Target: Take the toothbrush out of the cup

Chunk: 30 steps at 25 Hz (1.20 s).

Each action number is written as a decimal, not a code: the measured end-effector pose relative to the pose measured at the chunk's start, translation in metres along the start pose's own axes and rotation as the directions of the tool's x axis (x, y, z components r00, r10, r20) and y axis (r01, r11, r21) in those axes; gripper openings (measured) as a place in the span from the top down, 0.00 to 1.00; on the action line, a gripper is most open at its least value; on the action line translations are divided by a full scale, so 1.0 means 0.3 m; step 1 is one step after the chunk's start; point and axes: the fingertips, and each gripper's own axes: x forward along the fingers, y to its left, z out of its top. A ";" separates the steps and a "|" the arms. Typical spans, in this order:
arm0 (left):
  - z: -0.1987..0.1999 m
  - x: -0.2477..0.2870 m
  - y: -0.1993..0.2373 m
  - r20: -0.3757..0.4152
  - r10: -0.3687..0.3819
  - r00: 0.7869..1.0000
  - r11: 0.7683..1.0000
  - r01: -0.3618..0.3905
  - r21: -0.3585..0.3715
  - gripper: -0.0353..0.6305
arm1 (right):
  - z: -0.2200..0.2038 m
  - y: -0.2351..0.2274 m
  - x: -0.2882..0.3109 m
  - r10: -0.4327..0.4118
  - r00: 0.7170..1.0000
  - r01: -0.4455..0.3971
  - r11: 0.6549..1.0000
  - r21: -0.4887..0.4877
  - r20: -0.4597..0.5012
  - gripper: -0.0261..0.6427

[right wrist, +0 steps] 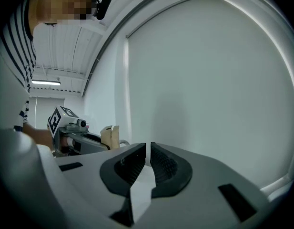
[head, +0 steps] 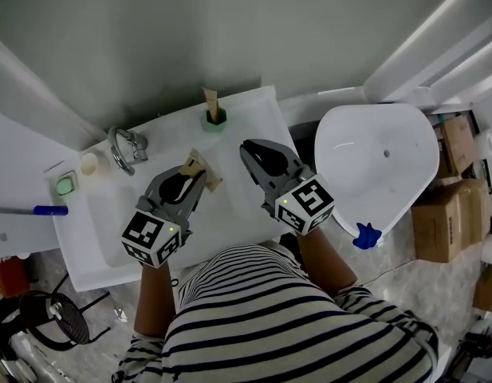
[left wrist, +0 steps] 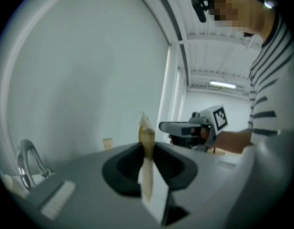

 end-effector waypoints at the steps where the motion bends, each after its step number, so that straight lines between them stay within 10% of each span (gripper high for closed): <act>1: 0.007 0.003 0.002 0.000 0.009 1.000 1.000 -0.009 0.002 0.84 | 0.004 -0.007 0.000 0.005 1.000 -0.005 1.000 -0.001 -0.001 0.95; 30: 0.021 0.127 0.176 -0.030 0.018 0.999 1.000 -0.018 -0.003 0.84 | -0.041 -0.161 0.138 0.004 0.999 -0.004 1.000 0.016 -0.034 0.95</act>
